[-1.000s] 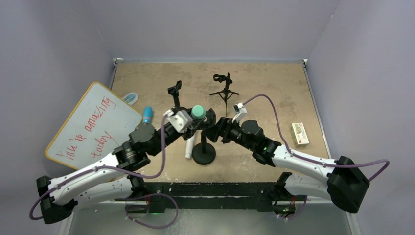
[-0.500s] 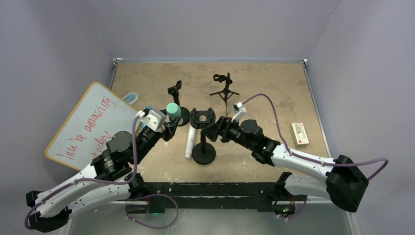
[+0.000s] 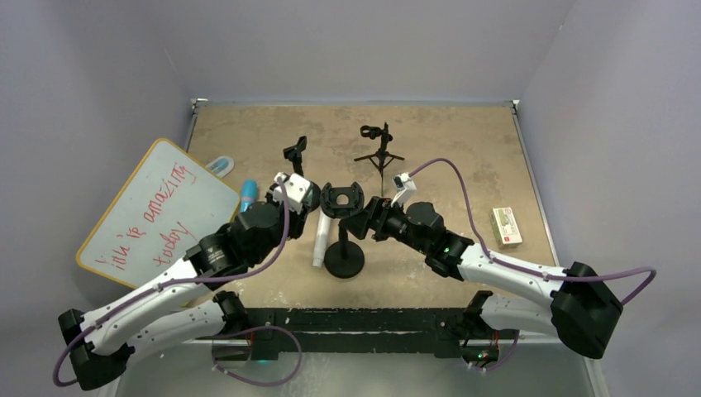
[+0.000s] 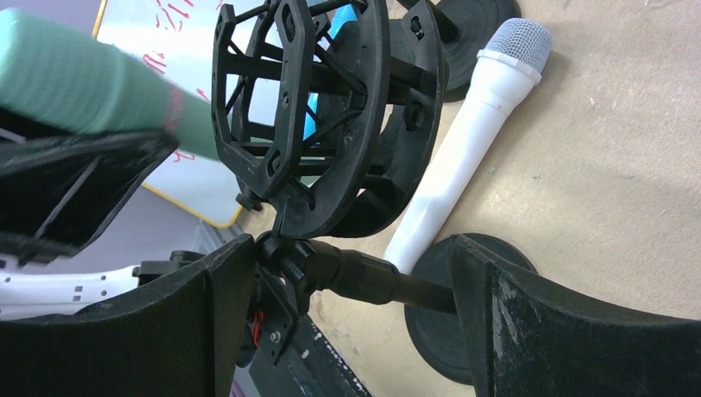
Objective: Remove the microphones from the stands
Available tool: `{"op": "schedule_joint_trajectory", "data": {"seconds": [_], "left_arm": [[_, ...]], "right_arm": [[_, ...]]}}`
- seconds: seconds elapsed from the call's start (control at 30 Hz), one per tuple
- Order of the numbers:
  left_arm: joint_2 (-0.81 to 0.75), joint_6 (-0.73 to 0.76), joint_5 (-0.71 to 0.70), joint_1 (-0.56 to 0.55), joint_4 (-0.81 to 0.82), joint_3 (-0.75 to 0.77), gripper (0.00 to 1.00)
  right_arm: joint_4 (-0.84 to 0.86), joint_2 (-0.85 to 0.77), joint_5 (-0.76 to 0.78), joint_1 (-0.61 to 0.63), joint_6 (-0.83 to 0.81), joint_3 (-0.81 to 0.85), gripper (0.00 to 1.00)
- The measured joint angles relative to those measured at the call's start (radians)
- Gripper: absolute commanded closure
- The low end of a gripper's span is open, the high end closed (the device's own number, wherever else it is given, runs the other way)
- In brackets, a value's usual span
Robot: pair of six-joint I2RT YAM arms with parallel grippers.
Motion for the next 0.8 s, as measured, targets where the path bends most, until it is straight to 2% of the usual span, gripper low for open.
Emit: {"op": "schedule_joint_trajectory", "data": {"seconds": [0.07, 0.27, 0.33, 0.53, 0.8], "left_arm": [[0.034, -0.021, 0.081, 0.096, -0.021, 0.008, 1.00], [0.117, -0.089, 0.436, 0.547, -0.031, 0.007, 1.00], [0.153, -0.118, 0.540, 0.635, -0.020, 0.001, 1.00], [0.306, -0.183, 0.747, 0.687, 0.024, -0.048, 1.00], [0.397, -0.233, 0.826, 0.687, 0.061, -0.098, 1.00]], "right_arm": [[0.000, 0.000, 0.000, 0.000, 0.000, 0.000, 0.16], [0.000, -0.001, -0.001, 0.000, 0.000, 0.000, 0.16], [0.000, -0.001, -0.001, 0.000, 0.000, 0.000, 0.16], [-0.013, -0.014, -0.002, 0.000, -0.006, -0.001, 0.15], [-0.005, -0.045, -0.026, 0.000, -0.007, -0.031, 0.15]]}}
